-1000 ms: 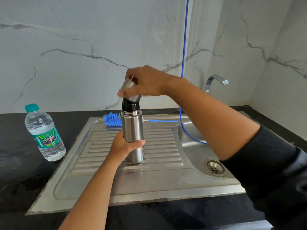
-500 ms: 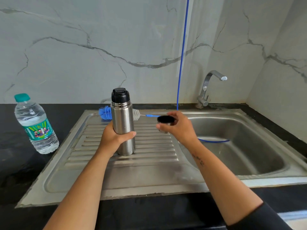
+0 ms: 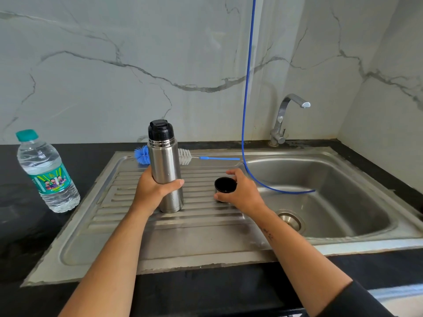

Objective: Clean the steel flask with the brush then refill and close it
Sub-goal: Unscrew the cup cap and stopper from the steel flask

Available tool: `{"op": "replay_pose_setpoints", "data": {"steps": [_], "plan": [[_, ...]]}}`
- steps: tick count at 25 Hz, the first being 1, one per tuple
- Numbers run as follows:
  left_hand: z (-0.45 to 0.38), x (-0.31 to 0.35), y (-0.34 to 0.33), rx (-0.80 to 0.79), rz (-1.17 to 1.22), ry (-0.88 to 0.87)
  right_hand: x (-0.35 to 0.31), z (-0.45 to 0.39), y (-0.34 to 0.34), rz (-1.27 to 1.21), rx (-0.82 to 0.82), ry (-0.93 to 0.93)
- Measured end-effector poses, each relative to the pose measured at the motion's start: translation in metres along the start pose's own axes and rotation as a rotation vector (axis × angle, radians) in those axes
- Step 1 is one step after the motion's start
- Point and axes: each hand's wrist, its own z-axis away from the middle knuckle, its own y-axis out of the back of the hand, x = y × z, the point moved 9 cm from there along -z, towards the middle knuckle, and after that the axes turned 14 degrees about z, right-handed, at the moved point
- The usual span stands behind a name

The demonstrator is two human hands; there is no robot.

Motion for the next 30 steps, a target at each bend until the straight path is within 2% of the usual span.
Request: {"op": "replay_pose_setpoints", "data": {"steps": [2, 4, 6, 8, 11, 14, 17, 20, 25, 30], "plan": [[0.001, 0.001, -0.001, -0.007, -0.001, -0.001, -0.005, 0.003, 0.003, 0.030, -0.011, -0.005], [0.001, 0.002, -0.002, -0.014, 0.000, -0.007, -0.030, 0.008, 0.025, 0.044, 0.076, 0.044], [0.000, 0.002, 0.000, -0.003, -0.007, -0.011, -0.084, 0.013, 0.062, 0.029, 0.238, 0.185], [0.001, 0.001, 0.001, 0.011, -0.019, -0.003, -0.150, 0.016, 0.090, 0.072, 0.333, 0.354], [0.004, 0.001, 0.009, 0.061, -0.030, 0.000, -0.240, 0.010, 0.089, 0.341, 0.240, 0.514], [0.008, 0.005, 0.020, 0.115, -0.058, -0.008, -0.287, 0.001, 0.050, 0.798, 0.090, 0.559], [0.014, 0.013, 0.034, 0.179, -0.079, -0.015, -0.312, -0.003, 0.023, 1.068, 0.147, 0.643], [0.019, 0.018, 0.051, 0.221, -0.097, -0.022, -0.331, 0.000, 0.006, 1.125, 0.181, 0.719], [0.025, 0.017, 0.068, 0.263, -0.086, -0.024, -0.347, 0.002, -0.010, 1.035, 0.134, 0.755], [0.025, 0.011, 0.072, 0.265, -0.030, -0.018, -0.351, 0.005, -0.014, 1.056, 0.283, 0.839]]}}
